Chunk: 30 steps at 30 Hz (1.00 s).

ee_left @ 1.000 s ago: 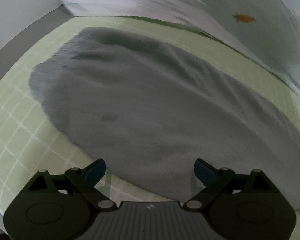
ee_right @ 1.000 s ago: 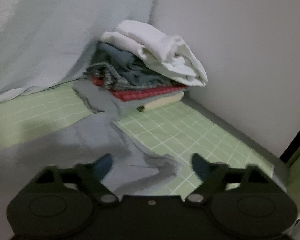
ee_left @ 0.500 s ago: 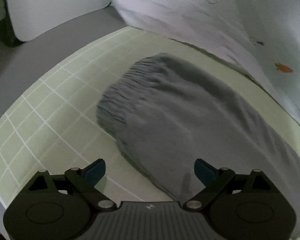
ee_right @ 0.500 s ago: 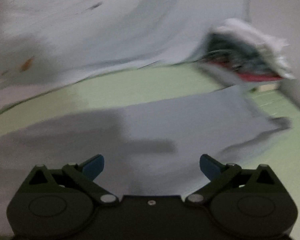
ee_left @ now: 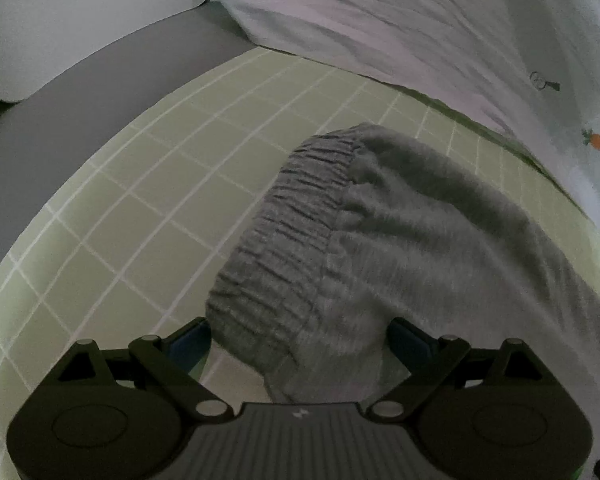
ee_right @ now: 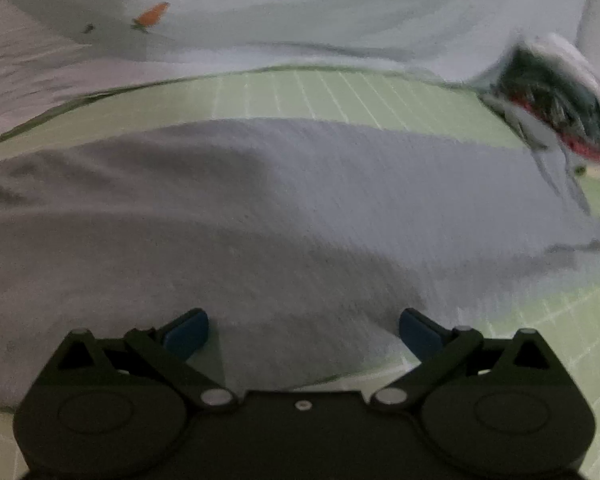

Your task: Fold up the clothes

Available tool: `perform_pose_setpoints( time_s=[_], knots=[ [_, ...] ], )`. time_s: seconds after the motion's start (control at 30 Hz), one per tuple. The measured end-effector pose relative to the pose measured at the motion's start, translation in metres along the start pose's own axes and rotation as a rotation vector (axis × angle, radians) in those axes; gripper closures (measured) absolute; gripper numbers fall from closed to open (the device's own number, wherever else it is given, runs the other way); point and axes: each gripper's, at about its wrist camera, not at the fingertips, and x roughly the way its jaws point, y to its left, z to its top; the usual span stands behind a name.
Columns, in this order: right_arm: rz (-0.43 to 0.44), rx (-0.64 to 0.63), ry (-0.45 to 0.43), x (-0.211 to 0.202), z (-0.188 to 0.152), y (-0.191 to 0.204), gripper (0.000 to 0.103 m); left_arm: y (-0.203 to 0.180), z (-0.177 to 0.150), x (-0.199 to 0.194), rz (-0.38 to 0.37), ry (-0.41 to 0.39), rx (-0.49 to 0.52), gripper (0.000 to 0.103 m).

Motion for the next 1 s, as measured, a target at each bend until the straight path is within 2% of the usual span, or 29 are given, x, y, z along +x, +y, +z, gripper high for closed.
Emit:
perform_pose_setpoints(
  time_s=[0.03,0.07,0.1,0.13,0.17,0.27,0.3,0.4,0.53,0.6,0.67,0.77,0.83,0.9,1.0],
  knots=[
    [0.007,0.025,0.012,0.001,0.0,-0.004,0.0,-0.002,0.0,0.001,0.01,-0.005,-0.002,0.009],
    [0.015,0.051,0.024,0.002,0.001,-0.007,0.0,-0.003,0.0,0.0,0.02,-0.013,-0.012,0.015],
    [0.021,0.076,0.035,0.003,0.001,-0.011,0.0,-0.005,0.0,-0.002,0.037,-0.028,-0.013,0.029],
    [0.022,0.099,0.039,0.004,0.001,-0.013,0.0,-0.006,0.0,-0.003,0.054,-0.043,-0.014,0.034],
    [0.024,0.113,0.041,0.005,0.002,-0.017,0.0,-0.006,0.0,-0.004,0.055,-0.05,-0.008,0.047],
    [0.017,0.15,0.035,0.007,0.004,-0.024,0.0,-0.006,0.003,-0.006,0.049,-0.062,-0.035,0.067],
    [0.01,0.16,0.032,0.007,0.005,-0.026,0.0,-0.006,0.004,-0.006,0.047,-0.065,-0.044,0.07],
    [0.0,0.181,0.022,0.009,0.011,-0.04,0.0,-0.002,0.009,-0.013,0.106,-0.1,-0.081,0.073],
    [-0.005,0.214,-0.014,0.003,0.014,-0.061,0.0,0.017,0.017,-0.028,0.234,-0.16,-0.118,0.074],
    [-0.002,0.228,-0.022,0.001,0.013,-0.069,0.0,0.026,0.021,-0.04,0.251,-0.199,-0.131,0.074],
    [-0.002,0.24,-0.022,0.0,0.009,-0.073,0.0,0.03,0.024,-0.053,0.241,-0.224,-0.153,0.075],
    [0.003,0.275,-0.012,0.002,0.002,-0.077,0.0,0.017,0.023,-0.069,0.201,-0.263,-0.128,0.076],
    [0.005,0.298,-0.008,0.004,-0.001,-0.08,0.0,-0.004,0.019,-0.08,0.182,-0.291,-0.061,0.077],
    [0.007,0.313,-0.009,0.005,-0.004,-0.082,0.0,-0.026,0.015,-0.088,0.132,-0.302,-0.009,0.079],
    [0.01,0.33,-0.01,0.007,-0.007,-0.085,0.0,-0.066,0.005,-0.095,0.015,-0.284,0.085,0.081]
  ],
)
